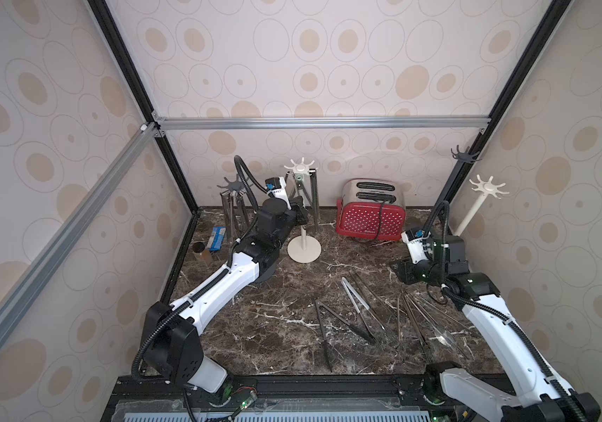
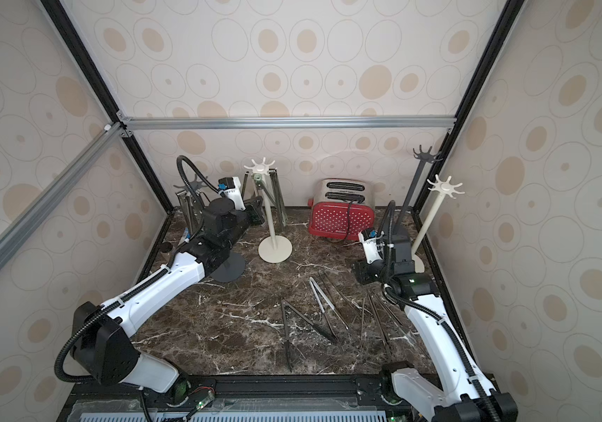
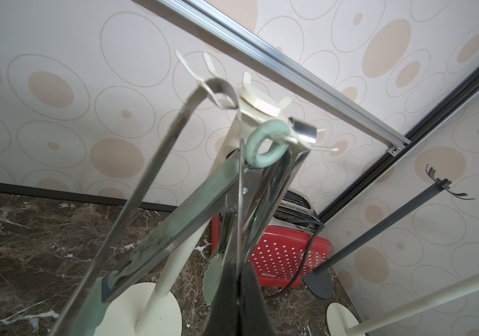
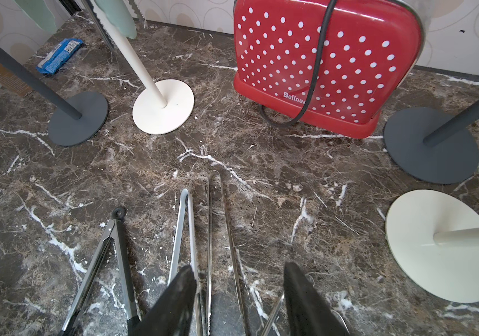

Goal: Hang food tongs on kitchen utensil racks
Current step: Hang the food tongs on the rack.

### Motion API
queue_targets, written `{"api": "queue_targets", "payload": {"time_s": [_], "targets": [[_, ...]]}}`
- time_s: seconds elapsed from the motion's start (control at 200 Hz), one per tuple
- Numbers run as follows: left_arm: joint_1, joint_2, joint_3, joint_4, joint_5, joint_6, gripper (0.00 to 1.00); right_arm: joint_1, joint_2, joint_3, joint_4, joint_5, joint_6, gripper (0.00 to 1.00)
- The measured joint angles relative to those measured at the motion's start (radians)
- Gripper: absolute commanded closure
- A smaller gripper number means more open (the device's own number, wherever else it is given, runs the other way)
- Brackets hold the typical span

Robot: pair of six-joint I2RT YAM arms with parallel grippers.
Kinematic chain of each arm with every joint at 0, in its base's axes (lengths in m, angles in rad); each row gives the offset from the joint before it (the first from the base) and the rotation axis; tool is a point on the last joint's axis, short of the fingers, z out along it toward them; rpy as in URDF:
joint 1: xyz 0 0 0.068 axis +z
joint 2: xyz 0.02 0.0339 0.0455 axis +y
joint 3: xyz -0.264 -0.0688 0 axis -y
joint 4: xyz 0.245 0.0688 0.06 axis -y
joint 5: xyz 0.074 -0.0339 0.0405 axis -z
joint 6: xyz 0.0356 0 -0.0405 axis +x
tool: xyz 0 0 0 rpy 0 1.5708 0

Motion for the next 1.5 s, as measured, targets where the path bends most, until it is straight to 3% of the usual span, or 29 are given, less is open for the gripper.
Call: {"api": "queue_targets", "payload": {"time_s": [0.907,1.499], "targets": [[0.000,-0.031,-0.034,-0.005,0.024,0.013,1.00,-0.001,0.000,0.000,0.000,0.000,0.000,0.48],[0.001,0.002,-0.044,-0.105,0.030,0.029,0.86,-0.011,0.000,0.000,0.008,-0.005,0.002,0.48]]}}
